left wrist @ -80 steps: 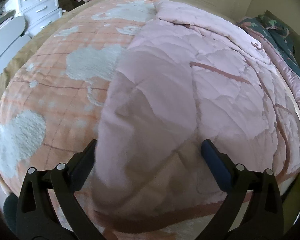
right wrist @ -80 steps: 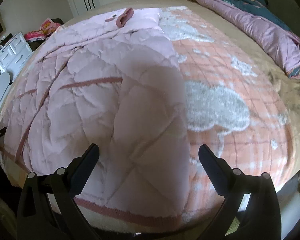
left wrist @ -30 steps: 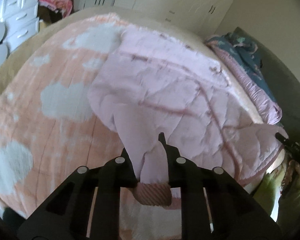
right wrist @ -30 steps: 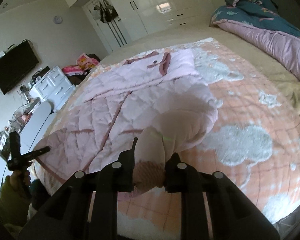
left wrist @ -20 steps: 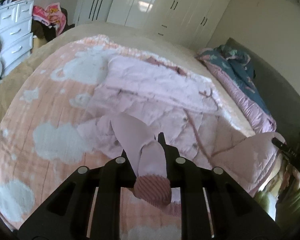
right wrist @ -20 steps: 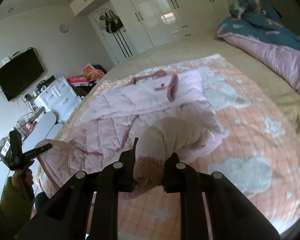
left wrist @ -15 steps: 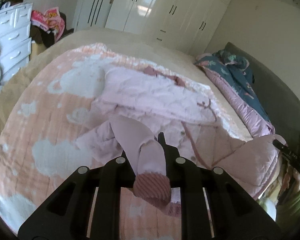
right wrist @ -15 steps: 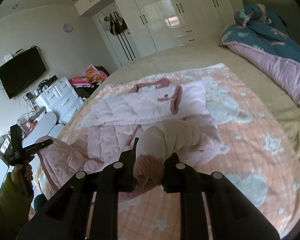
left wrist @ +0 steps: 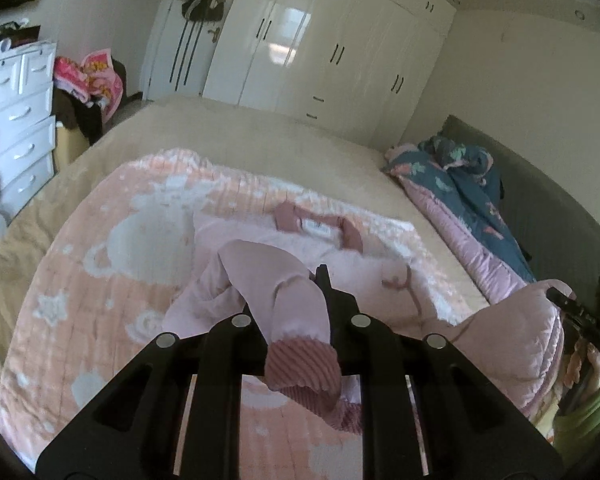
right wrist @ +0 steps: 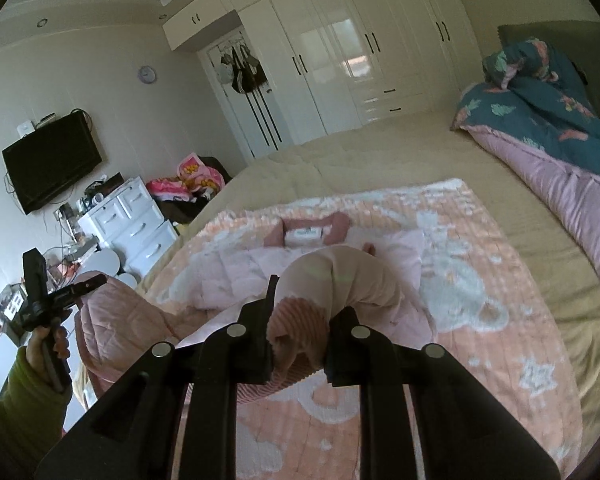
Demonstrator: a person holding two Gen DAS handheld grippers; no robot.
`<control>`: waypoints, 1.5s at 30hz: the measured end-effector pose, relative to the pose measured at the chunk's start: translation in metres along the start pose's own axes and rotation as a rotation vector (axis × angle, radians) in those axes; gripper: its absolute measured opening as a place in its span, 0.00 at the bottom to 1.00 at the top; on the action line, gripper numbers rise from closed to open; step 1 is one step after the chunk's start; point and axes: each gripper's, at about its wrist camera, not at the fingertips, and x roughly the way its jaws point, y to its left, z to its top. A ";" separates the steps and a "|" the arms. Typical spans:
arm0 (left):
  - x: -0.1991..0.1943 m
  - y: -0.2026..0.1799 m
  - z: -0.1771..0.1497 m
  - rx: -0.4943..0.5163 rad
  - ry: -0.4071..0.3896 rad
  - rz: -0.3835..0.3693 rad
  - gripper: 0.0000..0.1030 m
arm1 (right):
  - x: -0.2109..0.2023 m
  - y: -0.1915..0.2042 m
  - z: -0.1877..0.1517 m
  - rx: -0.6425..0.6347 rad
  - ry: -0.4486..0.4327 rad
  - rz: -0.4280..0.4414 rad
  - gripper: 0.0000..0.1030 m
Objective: Fold large clothes
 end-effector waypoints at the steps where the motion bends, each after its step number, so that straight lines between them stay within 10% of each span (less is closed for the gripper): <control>1: 0.001 0.000 0.005 0.000 -0.005 0.002 0.08 | 0.002 0.001 0.007 -0.004 -0.003 0.001 0.16; 17: 0.072 0.010 0.082 -0.014 -0.028 0.120 0.08 | 0.058 -0.031 0.087 0.058 -0.047 -0.045 0.16; 34: 0.170 0.027 0.069 0.056 0.088 0.232 0.09 | 0.158 -0.124 0.068 0.317 0.071 -0.081 0.18; 42: 0.200 0.040 0.063 0.052 0.126 0.252 0.10 | 0.187 -0.150 0.058 0.422 0.088 -0.026 0.30; 45: 0.207 0.044 0.060 0.045 0.133 0.255 0.10 | 0.187 -0.150 0.060 0.442 0.061 0.030 0.50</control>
